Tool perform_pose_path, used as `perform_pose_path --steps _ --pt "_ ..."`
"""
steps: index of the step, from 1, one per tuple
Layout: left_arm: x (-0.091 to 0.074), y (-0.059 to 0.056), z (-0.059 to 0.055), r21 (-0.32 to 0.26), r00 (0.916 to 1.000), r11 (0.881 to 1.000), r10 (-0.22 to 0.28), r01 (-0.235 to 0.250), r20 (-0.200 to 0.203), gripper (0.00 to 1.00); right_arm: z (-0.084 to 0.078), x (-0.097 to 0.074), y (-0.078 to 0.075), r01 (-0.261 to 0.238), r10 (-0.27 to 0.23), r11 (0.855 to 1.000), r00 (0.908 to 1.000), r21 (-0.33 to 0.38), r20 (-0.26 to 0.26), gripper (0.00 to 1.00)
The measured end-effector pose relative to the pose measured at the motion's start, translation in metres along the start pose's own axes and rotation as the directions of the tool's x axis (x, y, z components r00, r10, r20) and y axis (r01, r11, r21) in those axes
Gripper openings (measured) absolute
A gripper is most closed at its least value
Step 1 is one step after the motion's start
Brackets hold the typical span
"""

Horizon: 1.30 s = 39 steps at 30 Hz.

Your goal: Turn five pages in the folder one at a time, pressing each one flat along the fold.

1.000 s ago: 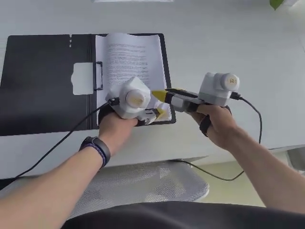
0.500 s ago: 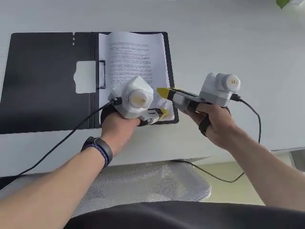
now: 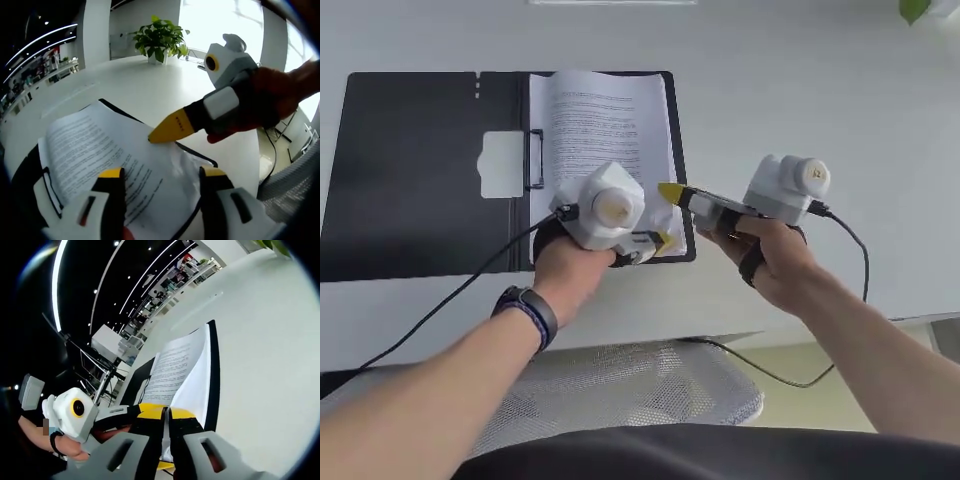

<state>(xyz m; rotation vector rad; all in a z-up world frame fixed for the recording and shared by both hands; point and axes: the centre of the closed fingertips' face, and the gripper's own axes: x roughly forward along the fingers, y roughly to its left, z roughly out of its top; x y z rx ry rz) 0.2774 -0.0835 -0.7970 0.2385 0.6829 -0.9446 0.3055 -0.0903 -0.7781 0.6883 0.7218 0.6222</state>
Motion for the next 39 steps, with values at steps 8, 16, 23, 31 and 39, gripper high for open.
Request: perform_pose_path --steps 8,16,23,31,39 --pt "-0.008 -0.004 0.000 -0.014 0.9999 1.000 -0.010 0.010 -0.006 0.65 0.003 -0.002 -0.002 0.010 -0.011 1.000 0.9998 0.028 0.019 0.00" --pt "-0.017 0.003 0.005 -0.014 0.9999 1.000 -0.010 0.010 0.013 0.69 0.007 -0.004 0.001 0.007 -0.009 0.999 0.9988 0.047 0.048 0.00" --pt "-0.033 0.016 0.012 -0.019 0.9994 1.000 0.017 -0.017 0.031 0.72 0.016 -0.007 0.006 0.004 -0.008 0.999 0.9970 0.054 0.076 0.00" --pt "-0.054 0.035 0.017 -0.028 0.9970 0.998 0.052 -0.050 0.057 0.73 0.023 -0.007 0.019 -0.014 0.010 0.999 0.9952 0.041 0.098 0.00" --pt "-0.077 0.054 0.009 -0.068 0.9923 0.993 0.097 -0.092 0.077 0.74 0.037 -0.008 0.033 -0.047 0.038 0.997 0.9880 0.060 0.150 0.00"
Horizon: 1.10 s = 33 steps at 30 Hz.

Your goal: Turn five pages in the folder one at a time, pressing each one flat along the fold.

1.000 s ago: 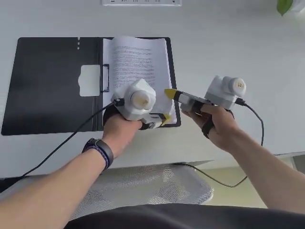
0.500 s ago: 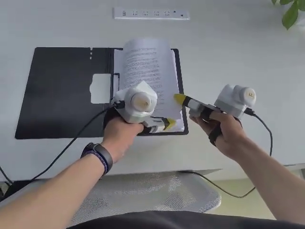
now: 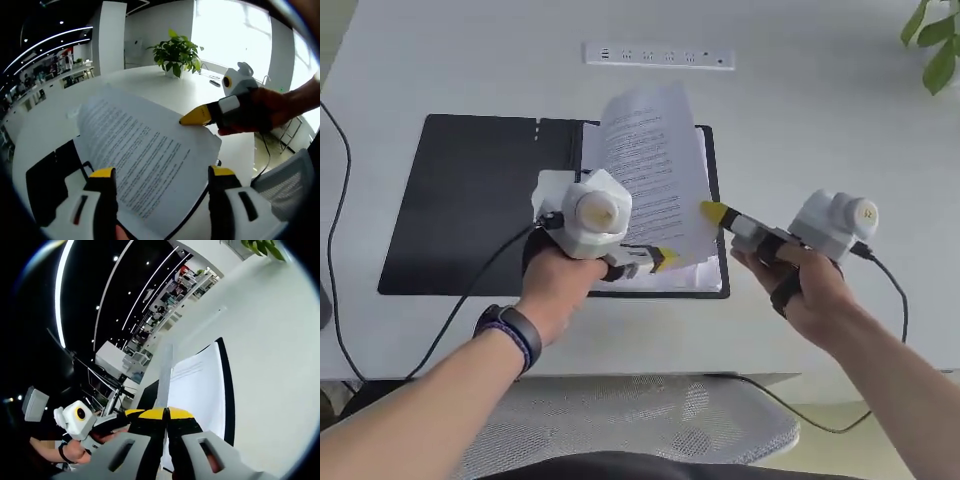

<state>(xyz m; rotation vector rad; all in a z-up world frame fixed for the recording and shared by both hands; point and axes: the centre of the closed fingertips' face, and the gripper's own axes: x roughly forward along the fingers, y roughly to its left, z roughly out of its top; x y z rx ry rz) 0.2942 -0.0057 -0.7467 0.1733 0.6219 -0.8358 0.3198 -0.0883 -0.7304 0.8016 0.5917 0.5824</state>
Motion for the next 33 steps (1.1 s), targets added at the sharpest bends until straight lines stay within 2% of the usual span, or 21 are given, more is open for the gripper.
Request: perform_pose_path --steps 9,13,16,20,26,33 --pt "-0.028 0.019 -0.011 -0.018 0.9992 0.999 0.040 -0.040 0.009 0.75 0.008 0.006 0.018 -0.028 0.028 1.000 0.9993 -0.005 0.025 0.00" --pt "-0.043 0.030 -0.017 -0.032 0.9979 0.998 0.062 -0.062 0.014 0.75 0.009 0.008 0.036 -0.044 0.044 0.999 0.9981 0.001 0.042 0.00" --pt "-0.056 0.039 -0.021 -0.042 0.9965 0.996 0.082 -0.081 0.018 0.75 0.010 0.012 0.057 -0.076 0.076 0.997 0.9958 -0.002 0.052 0.00" --pt "-0.074 0.055 -0.027 -0.063 0.9930 0.992 0.114 -0.112 0.030 0.76 0.011 0.020 0.083 -0.114 0.115 0.992 0.9929 -0.048 0.030 0.00" --pt "-0.099 0.073 -0.035 -0.097 0.9868 0.984 0.156 -0.151 0.043 0.76 0.011 0.032 0.106 -0.152 0.153 0.985 0.9883 -0.081 0.007 0.00" --pt "-0.123 0.092 -0.050 -0.131 0.9768 0.971 0.208 -0.200 0.050 0.77 0.004 0.048 0.135 -0.223 0.219 0.968 0.9747 -0.116 -0.043 0.00"
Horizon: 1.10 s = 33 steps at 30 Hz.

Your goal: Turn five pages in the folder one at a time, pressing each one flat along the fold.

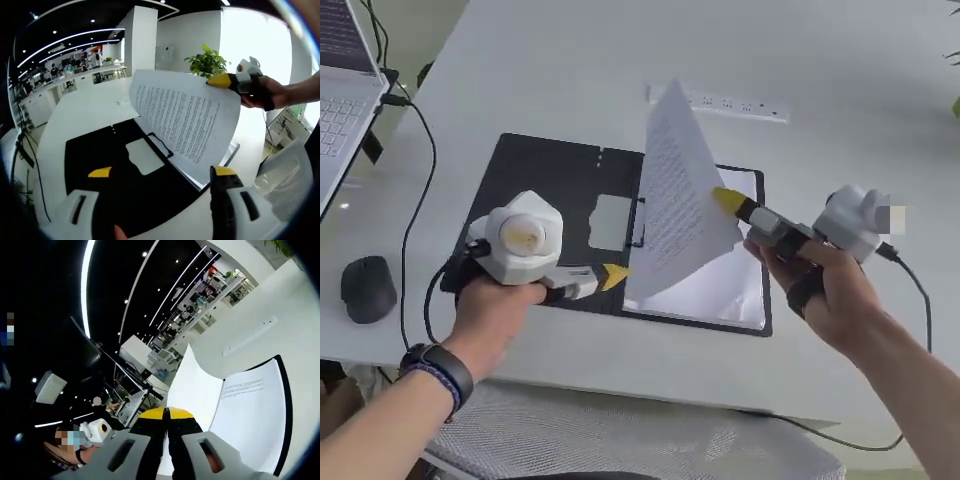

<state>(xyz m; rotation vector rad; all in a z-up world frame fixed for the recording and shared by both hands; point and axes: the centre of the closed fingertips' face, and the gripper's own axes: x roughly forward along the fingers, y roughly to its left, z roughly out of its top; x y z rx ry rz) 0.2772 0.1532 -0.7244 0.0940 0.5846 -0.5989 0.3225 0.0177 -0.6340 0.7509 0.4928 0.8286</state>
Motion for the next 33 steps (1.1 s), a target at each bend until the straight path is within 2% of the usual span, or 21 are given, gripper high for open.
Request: perform_pose_path --steps 7,13,16,17,23,27,33 --pt "-0.018 0.014 -0.007 -0.026 0.9993 0.999 0.036 -0.036 0.009 0.77 -0.006 0.026 0.018 -0.055 0.055 0.998 0.9980 -0.009 -0.032 0.00" --pt "-0.029 0.024 -0.009 -0.035 0.9983 0.998 0.056 -0.055 0.018 0.78 -0.017 0.051 0.032 -0.099 0.098 0.995 0.9926 -0.014 -0.072 0.00" --pt "-0.036 0.026 -0.008 -0.040 0.9978 0.997 0.063 -0.062 0.023 0.78 -0.025 0.065 0.039 -0.121 0.118 0.992 0.9879 -0.019 -0.101 0.00" --pt "-0.037 0.031 -0.007 -0.044 0.9976 0.997 0.065 -0.064 0.026 0.78 -0.030 0.071 0.041 -0.128 0.126 0.992 0.9858 -0.018 -0.111 0.00" --pt "-0.048 0.039 -0.007 -0.049 0.9962 0.996 0.078 -0.076 0.039 0.79 -0.052 0.097 0.050 -0.152 0.149 0.988 0.9754 -0.005 -0.163 0.00" --pt "-0.059 0.042 -0.003 -0.055 0.9945 0.995 0.091 -0.089 0.050 0.79 -0.063 0.112 0.051 -0.153 0.151 0.988 0.9699 0.006 -0.191 0.00" --pt "-0.076 0.048 -0.002 -0.061 0.9921 0.992 0.111 -0.108 0.059 0.79 -0.083 0.133 0.051 -0.152 0.147 0.988 0.9553 -0.001 -0.256 0.00"
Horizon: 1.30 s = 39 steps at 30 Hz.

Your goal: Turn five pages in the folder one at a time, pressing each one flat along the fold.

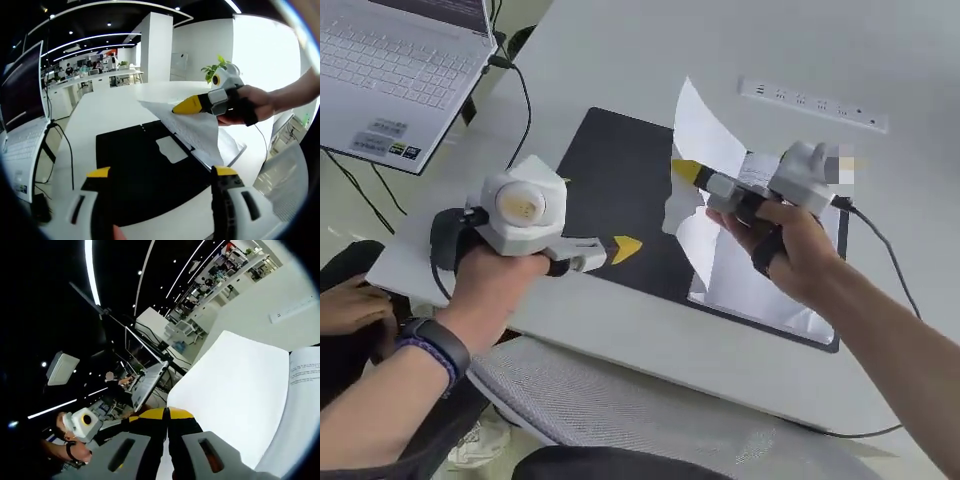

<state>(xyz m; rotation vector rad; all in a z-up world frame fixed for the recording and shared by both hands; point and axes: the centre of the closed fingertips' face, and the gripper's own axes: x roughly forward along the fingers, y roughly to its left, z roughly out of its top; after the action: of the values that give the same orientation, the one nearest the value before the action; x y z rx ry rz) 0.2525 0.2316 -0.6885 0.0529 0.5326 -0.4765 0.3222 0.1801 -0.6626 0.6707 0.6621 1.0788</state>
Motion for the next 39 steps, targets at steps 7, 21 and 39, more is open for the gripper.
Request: perform_pose_path --steps 7,21,39 --pt "-0.012 0.008 0.000 -0.021 0.9998 1.000 0.020 -0.019 0.008 0.79 -0.019 0.024 -0.010 0.002 0.000 0.999 0.9988 0.036 -0.049 0.00" --pt "-0.017 0.014 0.003 -0.051 0.9991 0.998 0.041 -0.041 0.013 0.80 -0.048 0.055 -0.031 0.034 -0.023 0.996 0.9919 0.086 -0.125 0.00" --pt "-0.019 0.023 0.001 -0.069 0.9976 0.995 0.068 -0.068 0.007 0.80 -0.074 0.080 -0.090 0.093 -0.064 0.985 0.9788 0.144 -0.195 0.00"
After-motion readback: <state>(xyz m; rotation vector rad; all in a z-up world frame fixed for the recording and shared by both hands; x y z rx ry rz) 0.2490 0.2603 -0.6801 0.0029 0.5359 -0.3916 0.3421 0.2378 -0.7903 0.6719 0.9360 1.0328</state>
